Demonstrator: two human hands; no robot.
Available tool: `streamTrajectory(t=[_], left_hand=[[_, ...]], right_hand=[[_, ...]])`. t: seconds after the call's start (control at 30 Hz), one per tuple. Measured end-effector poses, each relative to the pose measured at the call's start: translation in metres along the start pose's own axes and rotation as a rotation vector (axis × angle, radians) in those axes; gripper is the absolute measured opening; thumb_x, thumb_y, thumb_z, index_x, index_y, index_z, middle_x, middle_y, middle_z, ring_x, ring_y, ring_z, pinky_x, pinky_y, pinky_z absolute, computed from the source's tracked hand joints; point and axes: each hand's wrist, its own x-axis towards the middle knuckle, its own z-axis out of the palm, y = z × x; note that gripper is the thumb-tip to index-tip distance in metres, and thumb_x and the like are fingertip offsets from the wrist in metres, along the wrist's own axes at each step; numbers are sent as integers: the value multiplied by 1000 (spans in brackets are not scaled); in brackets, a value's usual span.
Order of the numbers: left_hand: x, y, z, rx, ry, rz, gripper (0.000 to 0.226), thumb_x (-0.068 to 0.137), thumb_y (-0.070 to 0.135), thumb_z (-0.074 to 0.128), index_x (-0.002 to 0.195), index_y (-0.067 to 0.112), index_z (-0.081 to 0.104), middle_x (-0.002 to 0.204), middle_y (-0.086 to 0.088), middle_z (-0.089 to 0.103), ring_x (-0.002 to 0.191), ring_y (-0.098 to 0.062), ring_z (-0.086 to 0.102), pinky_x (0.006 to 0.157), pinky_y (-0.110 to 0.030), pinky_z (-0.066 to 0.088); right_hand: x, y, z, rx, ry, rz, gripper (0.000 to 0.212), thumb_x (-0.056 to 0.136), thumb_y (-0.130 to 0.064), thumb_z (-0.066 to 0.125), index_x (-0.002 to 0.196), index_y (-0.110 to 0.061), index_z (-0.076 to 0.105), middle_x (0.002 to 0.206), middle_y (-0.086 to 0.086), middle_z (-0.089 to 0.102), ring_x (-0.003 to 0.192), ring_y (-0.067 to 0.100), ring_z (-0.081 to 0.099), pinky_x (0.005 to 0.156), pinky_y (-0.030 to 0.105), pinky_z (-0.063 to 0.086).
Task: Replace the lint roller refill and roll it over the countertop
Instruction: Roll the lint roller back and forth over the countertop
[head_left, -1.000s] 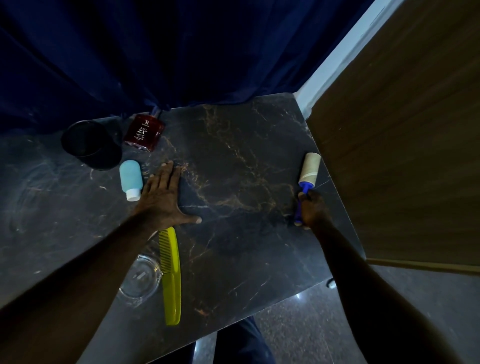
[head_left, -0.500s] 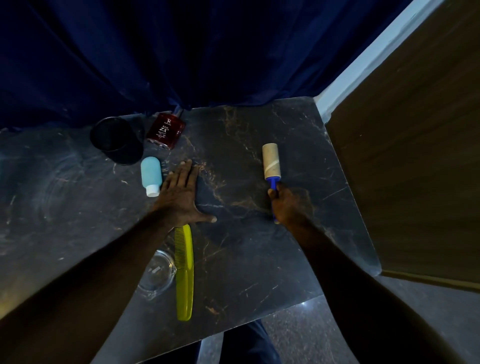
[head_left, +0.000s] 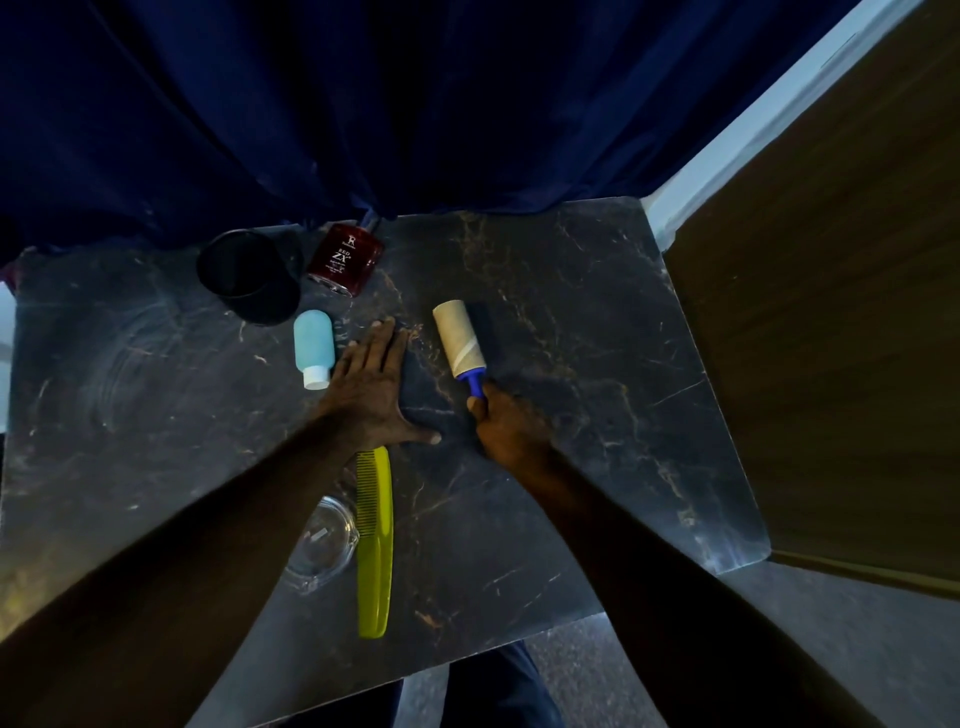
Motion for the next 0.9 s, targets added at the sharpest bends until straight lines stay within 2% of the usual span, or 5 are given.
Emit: streamTrajectory(t=[0.1, 0.23, 0.37, 0.6, 0.9], left_hand=[[0, 0, 0, -3, 0, 8, 156, 54, 92, 71, 164, 23, -15, 173, -4, -22, 160, -25, -17, 128, -45, -5], [-1, 0, 0, -9, 11, 11, 158, 52, 93, 70, 165, 21, -15, 173, -4, -21, 161, -24, -15, 130, -46, -2], [-1, 0, 2, -10, 39, 11, 160, 49, 96, 67, 165, 20, -12, 174, -4, -18, 161, -24, -13, 131, -46, 0], [1, -2, 3, -19, 26, 13, 159, 46, 100, 61, 163, 26, -17, 174, -2, -20, 161, -24, -14, 130, -48, 0], [1, -1, 2, -20, 10, -2, 159, 48, 96, 67, 164, 25, -15, 173, -1, -22, 161, -24, -15, 128, -46, -2]], right_hand=[[0, -9, 6, -12, -37, 7, 49, 102, -47, 37, 145, -23, 42, 129, 16, 61, 117, 33, 58, 98, 45, 42], [-7, -19, 15, -55, -26, -58, 47, 102, -48, 39, 141, -23, 44, 114, 12, 66, 98, 26, 62, 76, 34, 37], [-8, -20, 20, -2, -55, -86, 48, 102, -49, 37, 141, -21, 43, 111, 9, 66, 83, 14, 49, 74, 33, 36], [-13, -18, 17, -11, 41, -53, 43, 102, -47, 40, 136, -21, 49, 106, 8, 67, 81, 16, 52, 71, 31, 34], [-3, 6, -9, 17, 8, 89, 47, 103, -48, 35, 142, -24, 44, 125, 16, 61, 114, 32, 59, 96, 46, 43]])
